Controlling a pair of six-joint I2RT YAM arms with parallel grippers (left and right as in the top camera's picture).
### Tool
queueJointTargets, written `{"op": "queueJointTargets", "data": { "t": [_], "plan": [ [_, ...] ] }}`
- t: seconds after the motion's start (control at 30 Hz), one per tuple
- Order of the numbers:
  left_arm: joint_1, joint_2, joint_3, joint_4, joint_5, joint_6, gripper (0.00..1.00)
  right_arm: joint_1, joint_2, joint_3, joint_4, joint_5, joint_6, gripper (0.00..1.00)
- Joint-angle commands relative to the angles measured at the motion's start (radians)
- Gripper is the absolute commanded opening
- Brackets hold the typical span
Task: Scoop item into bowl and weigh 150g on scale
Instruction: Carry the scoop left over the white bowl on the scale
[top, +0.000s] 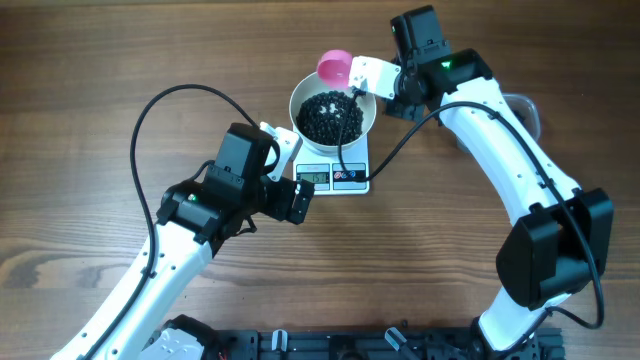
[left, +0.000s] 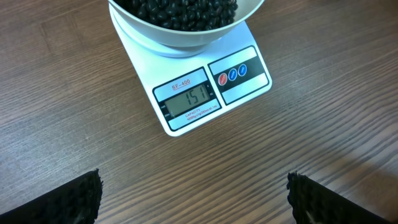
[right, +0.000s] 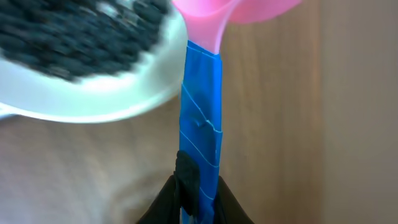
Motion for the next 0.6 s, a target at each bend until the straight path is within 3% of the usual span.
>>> {"op": "queueJointTargets", "data": {
  "t": [0.0, 0.57],
  "plan": [
    [-0.005, 0.004, 0.018, 0.003, -0.006, -0.003, 1.00, 0.005, 0.008, -0.003, 0.074, 0.150, -0.045, 0.04],
    [-0.005, 0.004, 0.018, 0.003, -0.006, -0.003, 1.00, 0.088, 0.008, -0.003, 0.043, 0.180, -0.047, 0.04]
  ]
}}
